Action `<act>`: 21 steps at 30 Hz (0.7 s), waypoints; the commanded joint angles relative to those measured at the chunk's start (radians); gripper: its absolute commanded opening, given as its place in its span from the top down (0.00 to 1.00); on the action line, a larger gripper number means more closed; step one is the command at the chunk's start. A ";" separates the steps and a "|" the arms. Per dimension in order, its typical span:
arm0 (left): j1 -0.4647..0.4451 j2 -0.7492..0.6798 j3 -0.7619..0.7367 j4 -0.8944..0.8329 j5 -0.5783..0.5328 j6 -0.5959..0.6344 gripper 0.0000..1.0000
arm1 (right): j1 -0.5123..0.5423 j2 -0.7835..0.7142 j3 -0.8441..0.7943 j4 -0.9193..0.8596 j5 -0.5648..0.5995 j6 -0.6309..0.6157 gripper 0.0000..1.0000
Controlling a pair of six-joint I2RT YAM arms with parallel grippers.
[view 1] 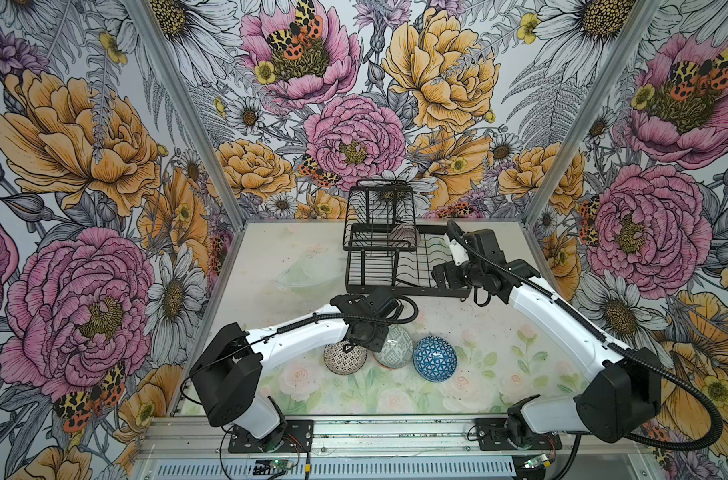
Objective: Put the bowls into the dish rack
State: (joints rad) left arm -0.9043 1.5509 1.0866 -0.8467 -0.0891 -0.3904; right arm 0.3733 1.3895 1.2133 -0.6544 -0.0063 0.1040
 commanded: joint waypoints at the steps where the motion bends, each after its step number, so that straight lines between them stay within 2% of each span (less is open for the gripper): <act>1: -0.007 0.009 0.029 0.034 0.011 0.004 0.64 | -0.005 -0.032 -0.009 0.009 -0.009 -0.012 0.01; 11: -0.007 0.032 0.038 0.043 0.028 0.005 0.81 | -0.007 -0.036 -0.017 0.009 -0.004 -0.014 0.01; 21: -0.005 0.040 0.035 0.043 0.025 0.004 0.91 | -0.008 -0.033 -0.014 0.009 -0.007 -0.018 0.00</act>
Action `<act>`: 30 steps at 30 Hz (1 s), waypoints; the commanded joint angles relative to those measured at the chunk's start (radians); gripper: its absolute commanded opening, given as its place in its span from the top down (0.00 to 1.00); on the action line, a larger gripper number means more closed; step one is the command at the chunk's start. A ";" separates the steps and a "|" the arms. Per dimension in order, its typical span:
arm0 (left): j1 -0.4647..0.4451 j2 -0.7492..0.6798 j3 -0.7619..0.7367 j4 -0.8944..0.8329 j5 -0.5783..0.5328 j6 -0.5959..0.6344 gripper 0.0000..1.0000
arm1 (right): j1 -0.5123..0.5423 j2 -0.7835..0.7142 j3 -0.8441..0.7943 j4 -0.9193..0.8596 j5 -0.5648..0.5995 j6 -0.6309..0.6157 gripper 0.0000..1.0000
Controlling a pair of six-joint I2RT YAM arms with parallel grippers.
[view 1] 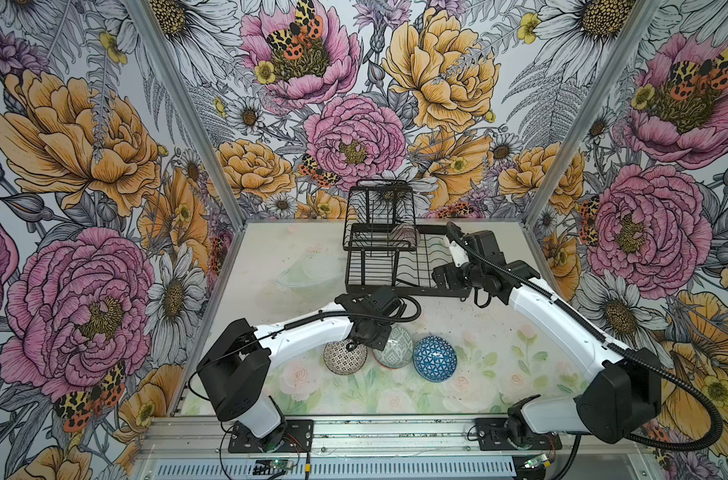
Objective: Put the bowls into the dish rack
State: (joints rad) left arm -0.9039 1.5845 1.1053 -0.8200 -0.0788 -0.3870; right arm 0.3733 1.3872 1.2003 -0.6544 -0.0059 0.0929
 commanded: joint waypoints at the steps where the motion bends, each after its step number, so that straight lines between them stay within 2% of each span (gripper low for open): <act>1: -0.006 0.004 0.017 0.015 0.016 0.001 0.92 | -0.008 -0.031 -0.001 0.009 -0.008 -0.007 0.01; 7: -0.002 -0.018 0.023 0.011 0.013 0.007 1.00 | -0.010 -0.034 0.004 0.009 -0.008 -0.010 0.00; 26: 0.045 -0.148 0.118 -0.021 -0.010 0.070 1.00 | -0.014 -0.070 0.007 0.007 -0.027 -0.007 0.00; 30: 0.057 -0.176 0.144 -0.001 -0.072 0.072 1.00 | -0.020 -0.095 0.005 0.009 -0.072 0.012 0.00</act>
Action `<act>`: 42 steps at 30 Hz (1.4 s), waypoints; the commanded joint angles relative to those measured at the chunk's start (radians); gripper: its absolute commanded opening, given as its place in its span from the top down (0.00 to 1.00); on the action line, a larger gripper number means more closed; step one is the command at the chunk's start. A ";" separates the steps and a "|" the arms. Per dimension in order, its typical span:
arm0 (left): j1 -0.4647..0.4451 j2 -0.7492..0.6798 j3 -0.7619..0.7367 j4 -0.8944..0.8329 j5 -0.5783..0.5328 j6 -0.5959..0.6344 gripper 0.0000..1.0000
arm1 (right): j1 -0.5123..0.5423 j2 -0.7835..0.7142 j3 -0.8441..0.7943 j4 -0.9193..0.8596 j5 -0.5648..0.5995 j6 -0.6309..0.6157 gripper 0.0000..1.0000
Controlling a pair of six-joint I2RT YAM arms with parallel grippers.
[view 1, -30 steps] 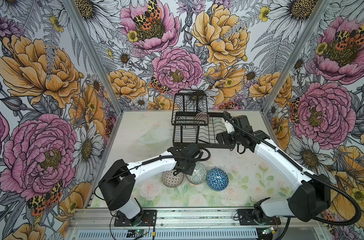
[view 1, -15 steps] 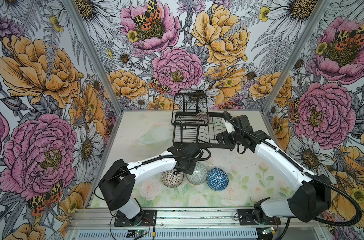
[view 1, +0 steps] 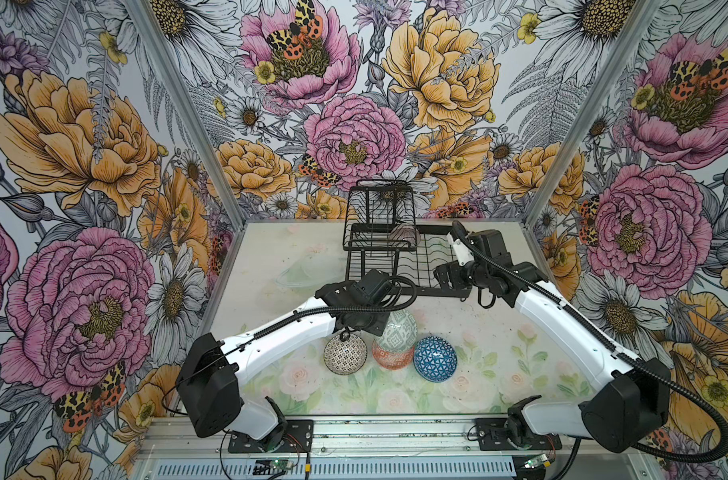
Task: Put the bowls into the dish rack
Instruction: 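Lift the green-white bowl with the left gripper while the right gripper approaches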
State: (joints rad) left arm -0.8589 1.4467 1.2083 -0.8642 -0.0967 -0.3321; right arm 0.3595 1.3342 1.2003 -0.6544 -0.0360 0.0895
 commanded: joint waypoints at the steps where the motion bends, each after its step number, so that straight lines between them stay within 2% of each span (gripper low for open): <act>1: 0.014 -0.046 0.042 0.063 -0.079 0.014 1.00 | -0.010 -0.050 0.005 0.009 -0.061 0.021 0.00; 7: 0.024 -0.101 0.004 0.316 -0.213 -0.028 1.00 | -0.025 -0.115 0.003 0.046 -0.216 0.103 0.00; 14: 0.026 -0.103 -0.031 0.513 -0.242 -0.036 1.00 | -0.020 -0.194 -0.025 0.117 -0.374 0.236 0.01; 25: 0.024 -0.084 -0.042 0.647 -0.217 -0.036 1.00 | 0.086 -0.146 -0.082 0.179 -0.204 0.299 0.09; 33: 0.015 -0.059 -0.036 0.695 -0.193 -0.037 1.00 | 0.112 -0.083 -0.079 0.245 -0.125 0.353 0.28; 42: -0.002 -0.034 -0.038 0.757 -0.186 -0.040 1.00 | 0.117 -0.051 -0.081 0.281 -0.114 0.387 0.60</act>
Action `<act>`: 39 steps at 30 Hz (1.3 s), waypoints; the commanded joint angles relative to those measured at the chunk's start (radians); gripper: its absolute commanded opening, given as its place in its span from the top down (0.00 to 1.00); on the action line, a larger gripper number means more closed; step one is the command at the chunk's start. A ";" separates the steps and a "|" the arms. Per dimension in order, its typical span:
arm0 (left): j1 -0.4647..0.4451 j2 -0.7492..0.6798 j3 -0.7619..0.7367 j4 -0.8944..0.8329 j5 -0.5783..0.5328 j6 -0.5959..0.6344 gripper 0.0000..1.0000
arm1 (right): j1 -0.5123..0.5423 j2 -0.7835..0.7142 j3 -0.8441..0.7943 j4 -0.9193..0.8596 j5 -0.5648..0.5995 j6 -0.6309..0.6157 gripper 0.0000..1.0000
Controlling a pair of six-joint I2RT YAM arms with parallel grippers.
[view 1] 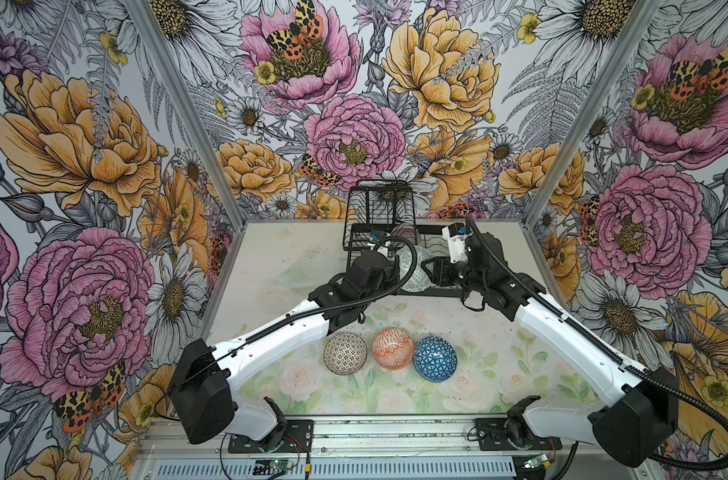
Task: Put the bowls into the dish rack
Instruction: 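Close the right gripper on the green-white bowl rim beside the left gripper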
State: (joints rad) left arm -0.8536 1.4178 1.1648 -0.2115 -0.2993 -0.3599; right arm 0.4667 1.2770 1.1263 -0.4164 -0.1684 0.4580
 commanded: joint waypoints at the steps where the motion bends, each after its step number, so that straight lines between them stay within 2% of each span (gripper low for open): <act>1: -0.009 -0.004 0.004 0.110 0.020 -0.012 1.00 | 0.010 0.009 -0.007 0.046 0.015 0.020 0.64; 8: -0.012 0.001 0.008 0.106 0.042 -0.007 1.00 | 0.005 -0.017 -0.017 0.041 0.020 0.021 1.00; 12: -0.006 -0.005 0.022 0.035 0.057 0.020 1.00 | -0.006 -0.057 -0.028 0.020 0.035 0.019 1.00; 13: -0.005 -0.013 0.024 0.009 0.058 0.035 0.95 | -0.010 -0.068 -0.030 0.018 0.039 0.014 1.00; 14: -0.004 -0.025 0.020 -0.018 0.058 0.051 0.82 | -0.014 -0.075 -0.033 0.017 0.045 0.006 1.00; 16: 0.000 -0.049 0.014 -0.081 0.051 0.083 0.47 | -0.020 -0.091 -0.040 0.015 0.059 -0.013 1.00; 18: 0.010 -0.076 0.006 -0.144 0.047 0.109 0.17 | -0.026 -0.108 -0.054 0.016 0.081 -0.038 1.00; 19: 0.018 -0.089 0.004 -0.177 0.046 0.118 0.04 | -0.029 -0.116 -0.064 0.015 0.089 -0.051 1.00; 20: 0.025 -0.103 0.000 -0.200 0.047 0.127 0.01 | -0.034 -0.125 -0.072 0.016 0.098 -0.068 1.00; 29: 0.076 -0.167 -0.023 -0.317 0.124 0.151 0.01 | -0.155 -0.144 -0.076 0.017 0.190 -0.239 1.00; 39: 0.123 -0.136 -0.011 -0.315 0.190 0.142 0.01 | -0.268 0.038 0.058 0.139 0.338 -0.533 1.00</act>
State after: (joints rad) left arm -0.7494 1.2705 1.1500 -0.5209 -0.1623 -0.2276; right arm 0.2180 1.2865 1.1217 -0.3981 0.1074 0.0494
